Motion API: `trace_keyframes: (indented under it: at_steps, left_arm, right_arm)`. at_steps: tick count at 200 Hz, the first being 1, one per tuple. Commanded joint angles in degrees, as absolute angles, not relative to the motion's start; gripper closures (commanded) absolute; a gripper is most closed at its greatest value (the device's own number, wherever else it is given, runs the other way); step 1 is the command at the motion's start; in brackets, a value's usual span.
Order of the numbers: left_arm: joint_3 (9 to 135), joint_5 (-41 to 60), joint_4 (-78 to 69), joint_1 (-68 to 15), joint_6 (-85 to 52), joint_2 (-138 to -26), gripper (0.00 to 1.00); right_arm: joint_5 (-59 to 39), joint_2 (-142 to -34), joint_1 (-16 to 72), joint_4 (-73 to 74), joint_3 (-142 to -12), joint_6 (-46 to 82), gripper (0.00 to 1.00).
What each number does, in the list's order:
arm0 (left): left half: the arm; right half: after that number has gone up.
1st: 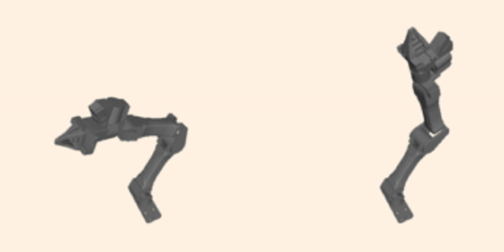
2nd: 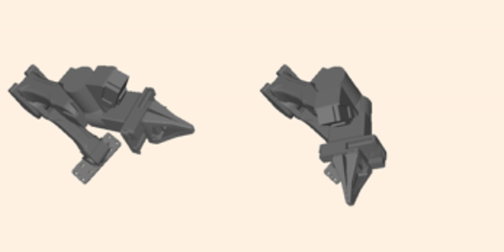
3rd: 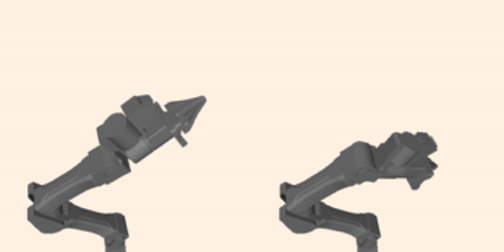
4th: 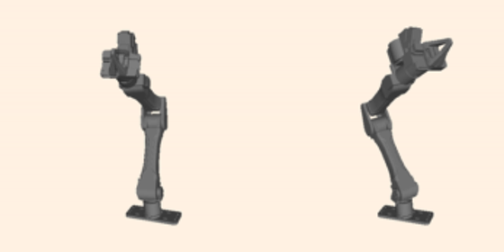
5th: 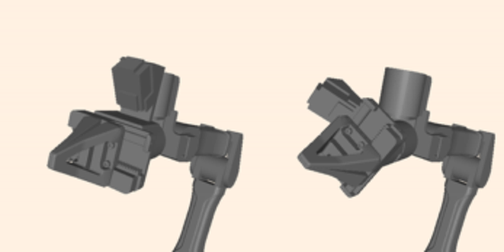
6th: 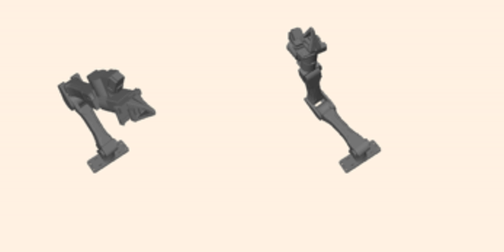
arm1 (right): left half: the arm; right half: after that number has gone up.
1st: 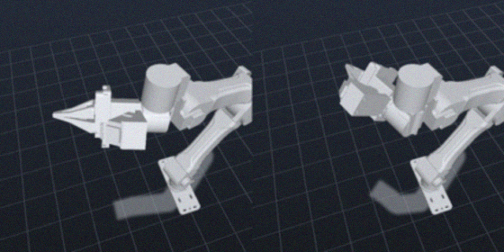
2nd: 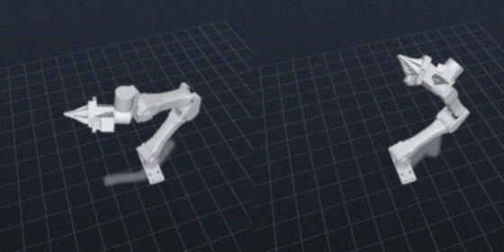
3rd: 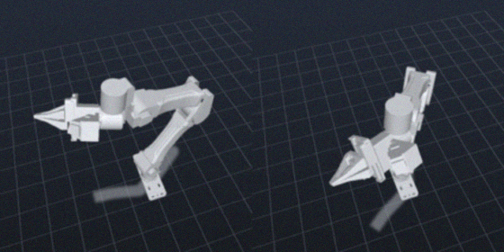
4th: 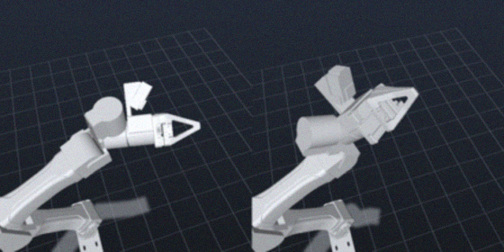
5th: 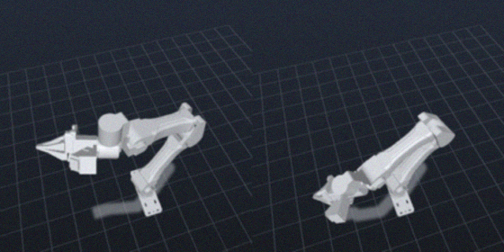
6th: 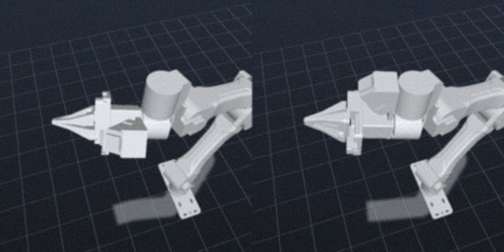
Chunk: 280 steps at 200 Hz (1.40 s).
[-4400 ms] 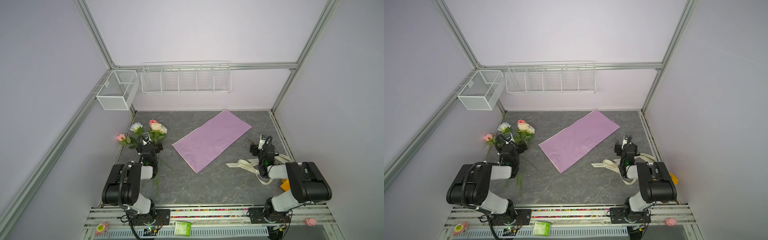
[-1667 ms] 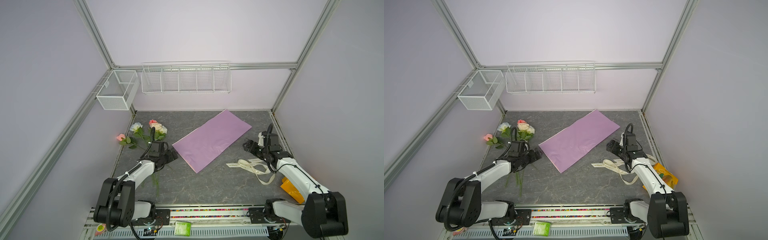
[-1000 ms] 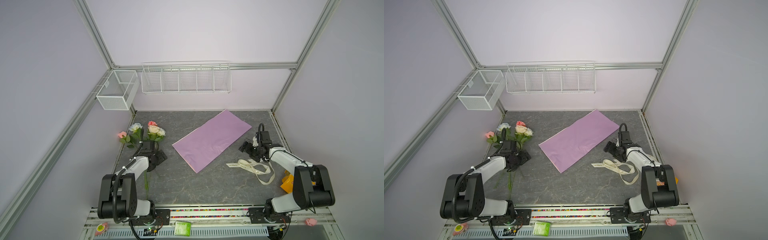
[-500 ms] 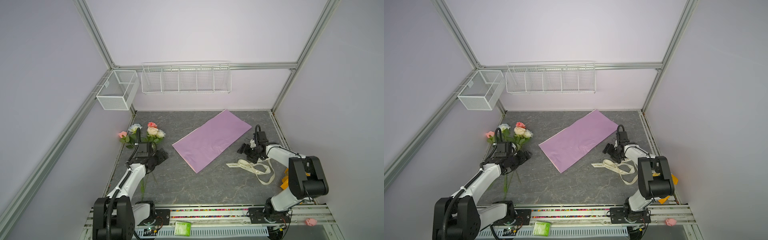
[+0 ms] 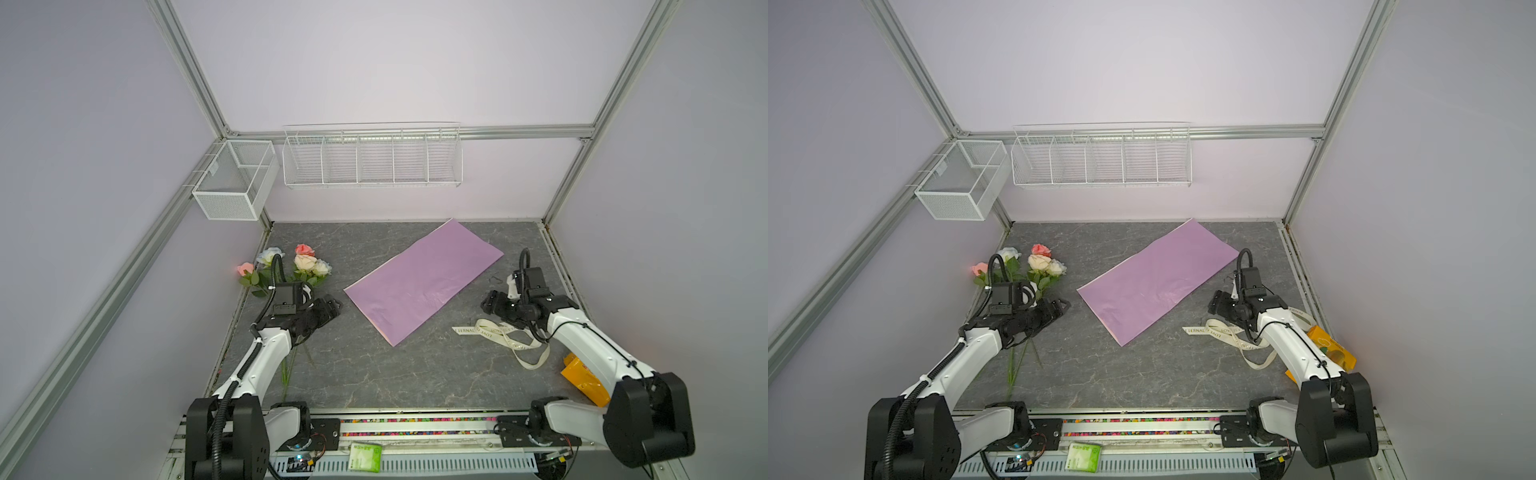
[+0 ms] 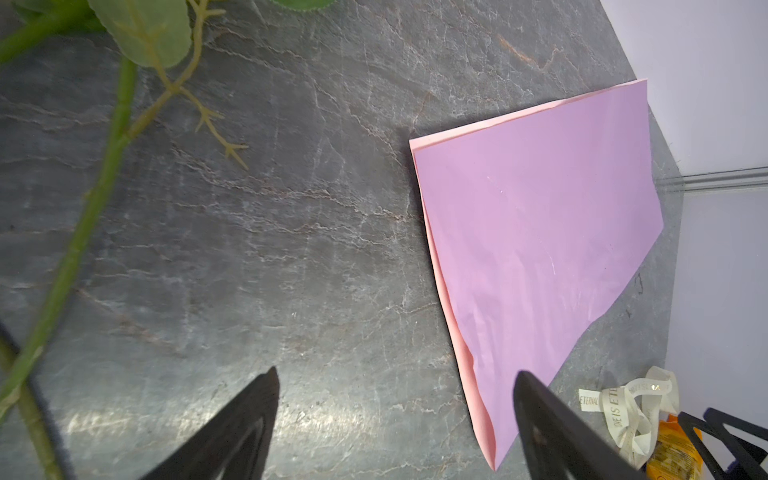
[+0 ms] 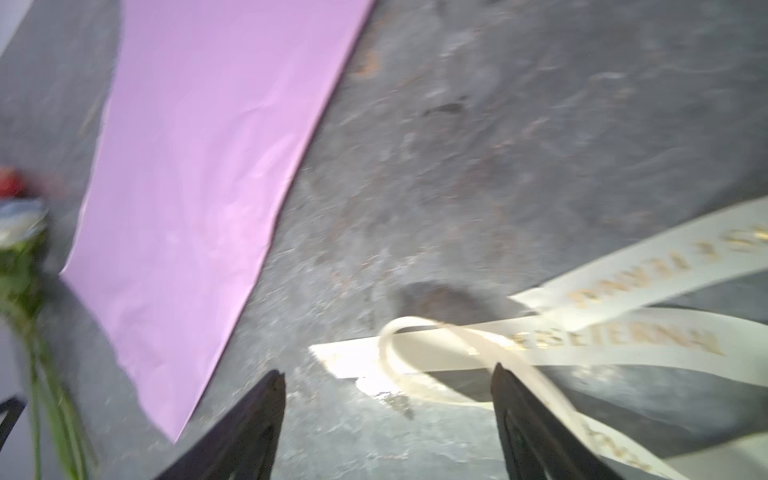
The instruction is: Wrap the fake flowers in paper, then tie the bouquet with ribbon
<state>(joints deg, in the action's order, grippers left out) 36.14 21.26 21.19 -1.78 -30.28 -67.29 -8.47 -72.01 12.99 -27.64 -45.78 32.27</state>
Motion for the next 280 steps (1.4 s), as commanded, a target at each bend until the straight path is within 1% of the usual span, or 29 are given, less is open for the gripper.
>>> trace_keyframes:
  at_steps: [1,19,36,50,68,89,99,103,119,148,178,190,202,226,254,280]
  left_arm:
    - [38.89,22.18,20.28,-1.95,-30.06,-69.25,0.13]
    - [40.9,22.53,20.64,-2.48,-29.72,-71.2,0.13]
    - [43.56,22.59,21.56,-3.06,-28.3,-73.37,0.13]
    - [45.93,22.1,22.07,-3.42,-27.28,-75.69,0.13]
    - [49.21,21.71,22.29,-3.84,-26.18,-79.64,0.13]
    - [54.46,21.68,22.88,-5.35,-25.11,-85.76,0.14]
    - [57.46,20.53,23.33,-6.86,-24.63,-89.08,0.14]
    - [58.76,20.29,23.58,-7.52,-24.26,-90.52,0.14]
    - [64.24,19.31,24.68,-9.79,-22.92,-96.78,0.14]
    - [74.49,19.61,28.05,-11.89,-20.79,-107.72,0.17]
    - [80.55,20.06,30.43,-13.21,-18.72,-114.02,0.19]
    - [80.79,20.28,30.35,-13.73,-17.66,-114.69,0.19]
    - [80.64,20.69,29.86,-13.89,-16.99,-115.45,0.19]
    - [80.71,21.43,30.32,-14.06,-16.4,-117.86,0.19]
    - [77.71,22.42,29.89,-14.5,-16.28,-117.35,0.22]
    - [72.17,23.59,28.91,-15.65,-15.97,-114.32,0.26]
  right_arm:
    - [-16.47,-76.58,16.88,-24.01,-45.8,33.54,0.29]
    - [-17.06,-80.76,18.5,-21.81,-45.72,34.96,0.34]
    - [-17.41,-83.42,18.75,-20.63,-45.13,35.57,0.36]
    - [-15.26,-85.11,18.59,-21.89,-44.99,35.27,0.36]
    - [-10.57,-86.3,17.8,-25.75,-45.1,34.7,0.4]
    - [-8.76,-85.64,13.7,-27.75,-43.03,34.62,0.42]
    - [-8.55,-84.85,12.15,-27.99,-41.73,34.49,0.42]
    - [-8.53,-84.42,9.77,-28.12,-41.2,34.37,0.42]
    - [-7.61,-83.22,6.21,-29.41,-40.45,33.76,0.43]
    - [-6.74,-81.93,0.2,-30.08,-40.19,32.35,0.43]
    - [-8.05,-79.1,-2.31,-28.9,-40.98,31.1,0.4]
    - [-10.85,-77.45,-2.2,-27.04,-41.22,30.71,0.37]
    - [-16.28,-76.69,-1.9,-23.77,-41.19,31.26,0.32]
    - [-22.52,-79.02,0.72,-19.61,-42.84,34.0,0.26]
    - [-21.22,-84.92,6.18,-19.43,-48.22,35.21,0.24]
    - [-21.93,-90.96,8.24,-16.33,-52.19,37.5,0.24]
